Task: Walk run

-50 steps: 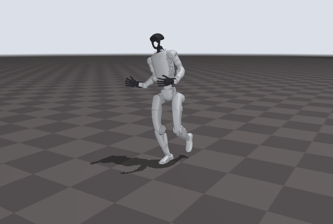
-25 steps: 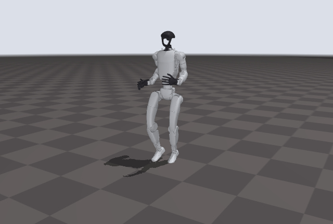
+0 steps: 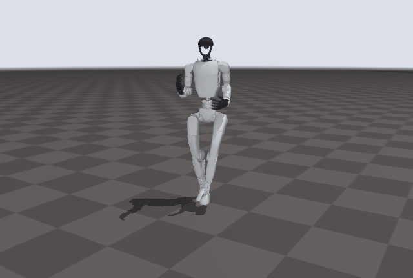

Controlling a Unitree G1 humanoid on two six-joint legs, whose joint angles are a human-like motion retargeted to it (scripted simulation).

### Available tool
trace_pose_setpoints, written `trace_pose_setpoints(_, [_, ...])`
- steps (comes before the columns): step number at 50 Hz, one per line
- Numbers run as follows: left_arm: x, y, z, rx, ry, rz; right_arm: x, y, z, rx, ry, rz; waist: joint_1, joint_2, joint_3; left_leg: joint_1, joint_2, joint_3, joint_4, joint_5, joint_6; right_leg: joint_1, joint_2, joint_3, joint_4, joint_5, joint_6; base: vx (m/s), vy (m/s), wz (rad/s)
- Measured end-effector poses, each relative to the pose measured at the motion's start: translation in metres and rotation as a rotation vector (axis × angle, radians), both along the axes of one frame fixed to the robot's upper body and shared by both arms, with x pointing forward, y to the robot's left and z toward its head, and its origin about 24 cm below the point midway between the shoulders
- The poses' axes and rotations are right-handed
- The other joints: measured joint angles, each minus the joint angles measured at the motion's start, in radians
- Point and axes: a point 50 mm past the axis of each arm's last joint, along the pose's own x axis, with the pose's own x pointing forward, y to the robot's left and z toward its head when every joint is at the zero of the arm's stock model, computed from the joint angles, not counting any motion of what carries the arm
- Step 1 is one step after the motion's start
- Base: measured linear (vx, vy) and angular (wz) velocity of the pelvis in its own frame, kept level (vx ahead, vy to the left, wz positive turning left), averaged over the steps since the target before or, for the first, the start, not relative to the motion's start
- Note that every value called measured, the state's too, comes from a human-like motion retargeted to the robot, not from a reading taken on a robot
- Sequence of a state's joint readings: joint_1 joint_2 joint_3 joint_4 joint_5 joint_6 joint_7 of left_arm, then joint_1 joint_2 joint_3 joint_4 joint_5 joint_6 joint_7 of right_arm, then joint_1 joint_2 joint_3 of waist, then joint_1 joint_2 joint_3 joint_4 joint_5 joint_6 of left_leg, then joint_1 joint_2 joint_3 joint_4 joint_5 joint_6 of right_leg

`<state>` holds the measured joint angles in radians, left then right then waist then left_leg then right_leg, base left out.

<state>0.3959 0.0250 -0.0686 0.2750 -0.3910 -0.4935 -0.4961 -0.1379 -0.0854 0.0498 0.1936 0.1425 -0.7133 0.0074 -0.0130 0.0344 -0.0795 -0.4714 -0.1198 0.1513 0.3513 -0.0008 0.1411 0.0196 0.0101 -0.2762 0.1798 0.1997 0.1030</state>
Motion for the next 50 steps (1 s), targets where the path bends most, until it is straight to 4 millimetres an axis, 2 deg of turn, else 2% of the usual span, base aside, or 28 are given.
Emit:
trace_pose_setpoints(2, [-0.001,0.009,-0.001,0.020,0.005,0.003,0.005,0.006,0.017,-0.063,-0.055,0.068,0.028,-0.011,0.014,0.020,-0.018,0.035,-0.212,0.111,-0.003,0.090,0.036,-0.052,-0.040,0.063,0.030,1.17,-0.36,0.36])
trace_pose_setpoints(3, [-0.001,0.014,0.000,0.034,0.004,0.004,0.007,0.008,0.025,-0.099,-0.082,0.094,0.045,-0.025,0.014,0.022,-0.030,0.052,-0.267,0.083,-0.016,0.126,0.038,-0.075,-0.041,0.093,0.057,1.23,-0.32,0.24])
trace_pose_setpoints(5, [0.003,0.024,0.006,0.075,-0.020,0.001,0.010,0.008,0.040,-0.158,-0.138,0.128,0.085,-0.029,0.015,0.032,0.019,0.177,-0.287,0.087,-0.060,0.179,0.064,-0.117,0.001,0.166,0.120,1.15,-0.41,-0.12])
trace_pose_setpoints(6, [0.006,0.029,0.012,0.101,-0.046,0.002,0.012,0.009,0.048,-0.183,-0.169,0.147,0.117,-0.046,0.011,0.020,0.084,0.245,-0.222,0.124,0.048,0.182,0.073,-0.122,0.042,0.209,0.143,1.45,-0.79,-0.35])
trace_pose_setpoints(7, [0.010,0.033,0.018,0.126,-0.072,0.000,0.013,0.010,0.054,-0.207,-0.193,0.164,0.126,-0.057,0.003,0.006,0.126,0.266,-0.138,0.107,0.121,0.176,0.084,-0.142,0.100,0.249,0.156,1.66,-1.18,0.45])
trace_pose_setpoints(8, [0.013,0.036,0.024,0.150,-0.097,-0.006,0.015,0.009,0.058,-0.230,-0.206,0.179,0.091,-0.058,-0.012,-0.011,0.124,0.192,-0.019,-0.017,0.121,0.154,0.101,-0.192,0.193,0.283,0.150,1.58,-0.82,1.38])
trace_pose_setpoints(9, [0.014,0.035,0.025,0.155,-0.104,-0.016,0.015,0.004,0.053,-0.265,-0.186,0.188,0.084,-0.058,-0.018,-0.030,0.063,0.046,0.075,-0.084,0.121,0.104,0.121,-0.160,0.348,0.306,0.136,1.58,-0.16,1.82])
trace_pose_setpoints(10, [0.014,0.031,0.024,0.150,-0.102,-0.027,0.015,-0.004,0.044,-0.304,-0.149,0.195,0.090,-0.058,-0.019,-0.049,-0.028,-0.134,0.156,-0.122,0.121,0.041,0.143,-0.086,0.534,0.324,0.118,1.45,0.39,1.32])
trace_pose_setpoints(12, [0.025,0.041,0.022,0.131,-0.105,0.025,0.014,0.004,0.012,-0.345,-0.024,0.248,0.039,-0.002,-0.037,-0.020,0.063,-0.038,0.220,-0.157,0.121,-0.076,0.303,0.164,0.648,0.260,0.130,1.12,0.35,0.69])
trace_pose_setpoints(13, [0.030,0.037,0.021,0.128,-0.110,0.050,0.013,0.011,-0.005,-0.358,0.043,0.277,0.029,0.029,-0.047,0.022,0.103,0.002,0.205,-0.175,0.121,-0.125,0.288,0.161,0.691,0.208,0.078,0.98,0.31,0.38])
trace_pose_setpoints(15, [0.039,0.018,0.023,0.110,-0.135,0.082,0.001,0.007,-0.040,-0.369,0.190,0.284,0.042,0.064,-0.063,0.119,0.100,0.018,0.105,-0.155,0.121,-0.163,0.222,0.173,0.644,0.145,-0.022,1.03,0.35,1.21])
trace_pose_setpoints(18, [0.045,-0.009,0.021,-0.002,-0.126,0.055,-0.042,-0.015,-0.086,-0.368,0.405,0.192,-0.056,0.106,-0.048,0.241,0.006,-0.122,-0.067,-0.007,0.119,-0.233,0.018,0.043,0.540,-0.010,-0.094,0.81,0.30,3.31])
trace_pose_setpoints(20, [0.051,-0.023,0.023,-0.066,-0.138,-0.024,-0.074,-0.029,-0.107,-0.323,0.516,0.081,-0.093,0.126,-0.038,0.301,-0.025,-0.208,-0.147,0.082,0.095,-0.260,-0.030,0.041,0.376,-0.070,-0.086,0.48,0.13,3.18])
trace_pose_setpoints(22, [0.056,-0.030,0.029,-0.081,-0.166,-0.107,-0.106,-0.037,-0.123,-0.245,0.615,-0.032,-0.147,0.126,-0.020,0.349,-0.071,-0.324,-0.169,0.128,0.080,-0.283,-0.038,0.129,0.187,-0.112,-0.048,0.74,-0.09,3.25])
trace_pose_setpoints(26, [0.064,-0.031,0.039,-0.005,-0.225,-0.247,-0.152,-0.035,-0.139,-0.054,0.724,-0.203,-0.229,0.104,0.021,0.451,-0.139,-0.533,-0.148,0.126,0.076,-0.299,-0.054,0.422,-0.073,-0.272,0.005,0.68,-0.21,2.93])
trace_pose_setpoints(27, [0.064,-0.030,0.041,0.024,-0.233,-0.275,-0.158,-0.033,-0.139,-0.017,0.728,-0.231,-0.233,0.096,0.030,0.474,-0.149,-0.569,-0.128,0.113,0.077,-0.300,-0.047,0.528,-0.104,-0.300,0.046,0.91,-0.38,1.94])
trace_pose_setpoints(28, [0.064,-0.027,0.041,0.053,-0.237,-0.293,-0.161,-0.031,-0.139,0.007,0.723,-0.248,-0.223,0.077,0.037,0.493,-0.168,-0.582,-0.098,0.098,0.078,-0.297,-0.039,0.627,-0.124,-0.318,0.126,0.81,-0.44,1.44])
trace_pose_setpoints(30, [0.059,-0.021,0.037,0.103,-0.219,-0.308,-0.158,-0.026,-0.139,0.017,0.716,-0.234,-0.202,0.052,0.066,0.543,-0.158,-0.607,0.025,0.038,0.039,-0.293,-0.011,0.516,-0.103,-0.285,0.159,0.74,-0.45,1.06])
trace_pose_setpoints(32, [0.049,-0.016,0.032,0.109,-0.190,-0.278,-0.143,-0.019,-0.137,-0.038,0.694,-0.130,-0.202,0.028,0.051,0.519,-0.217,-0.551,0.115,0.139,-0.009,-0.312,-0.079,0.453,-0.046,-0.315,0.130,0.80,-0.09,0.79])
trace_pose_setpoints(33, [0.042,-0.012,0.026,0.110,-0.161,-0.250,-0.134,-0.012,-0.137,-0.063,0.689,-0.056,-0.184,0.024,0.035,0.492,-0.214,-0.473,0.178,0.210,-0.068,-0.318,-0.092,0.333,0.020,-0.342,0.075,0.85,-0.21,0.80])
trace_pose_setpoints(34, [0.035,-0.011,0.019,0.100,-0.129,-0.231,-0.124,-0.008,-0.136,-0.078,0.678,0.002,-0.197,0.035,0.028,0.447,-0.174,-0.413,0.265,0.262,-0.162,-0.316,-0.052,0.383,0.063,-0.373,0.049,0.67,-0.19,1.53])
trace_pose_setpoints(35, [0.028,-0.011,0.013,0.083,-0.094,-0.216,-0.113,-0.004,-0.135,-0.089,0.664,0.052,-0.225,0.054,0.024,0.394,-0.116,-0.362,0.365,0.304,-0.273,-0.311,0.013,0.518,0.095,-0.407,0.038,0.54,0.09,2.56])
trace_pose_setpoints(37, [0.017,-0.022,-0.001,0.017,-0.021,-0.169,-0.093,-0.006,-0.130,-0.114,0.630,0.114,-0.256,0.070,0.012,0.306,-0.031,-0.204,0.486,0.345,-0.403,-0.286,-0.089,0.342,0.105,-0.428,0.044,0.60,0.17,2.48])
trace_pose_setpoints(38, [0.013,-0.026,-0.006,-0.005,0.008,-0.134,-0.085,-0.003,-0.126,-0.128,0.608,0.141,-0.252,0.054,-0.002,0.279,-0.026,-0.153,0.502,0.358,-0.403,-0.257,-0.119,0.298,0.081,-0.428,0.031,0.51,0.00,1.55])
trace_pose_setpoints(40, [0.003,-0.030,-0.012,-0.032,0.054,-0.074,-0.071,0.001,-0.115,-0.147,0.554,0.162,-0.201,0.028,-0.010,0.204,-0.027,-0.121,0.545,0.277,-0.368,-0.204,-0.117,0.217,0.021,-0.391,-0.018,0.40,-0.14,0.95])
trace_pose_setpoints(42, [-0.006,-0.029,-0.017,-0.049,0.089,-0.059,-0.061,-0.003,-0.104,-0.170,0.496,0.151,-0.152,-0.008,-0.012,0.127,0.003,-0.037,0.527,0.224,-0.295,-0.161,-0.126,0.190,-0.025,-0.347,-0.027,0.52,-0.07,1.20])
trace_pose_setpoints(45, [-0.010,-0.019,-0.017,-0.027,0.093,-0.094,-0.051,-0.007,-0.087,-0.208,0.423,0.146,-0.071,-0.045,-0.025,0.031,0.053,0.060,0.418,0.119,-0.221,-0.088,-0.144,0.045,-0.096,-0.307,-0.003,0.45,-0.07,1.48])
trace_pose_setpoints(50, [0.002,-0.006,-0.008,0.079,0.036,-0.177,-0.046,-0.036,-0.075,-0.279,0.401,0.075,-0.023,-0.047,-0.057,-0.108,0.121,0.231,0.179,-0.095,-0.034,0.002,-0.077,-0.109,-0.147,-0.361,0.025,0.55,-0.03,2.30])
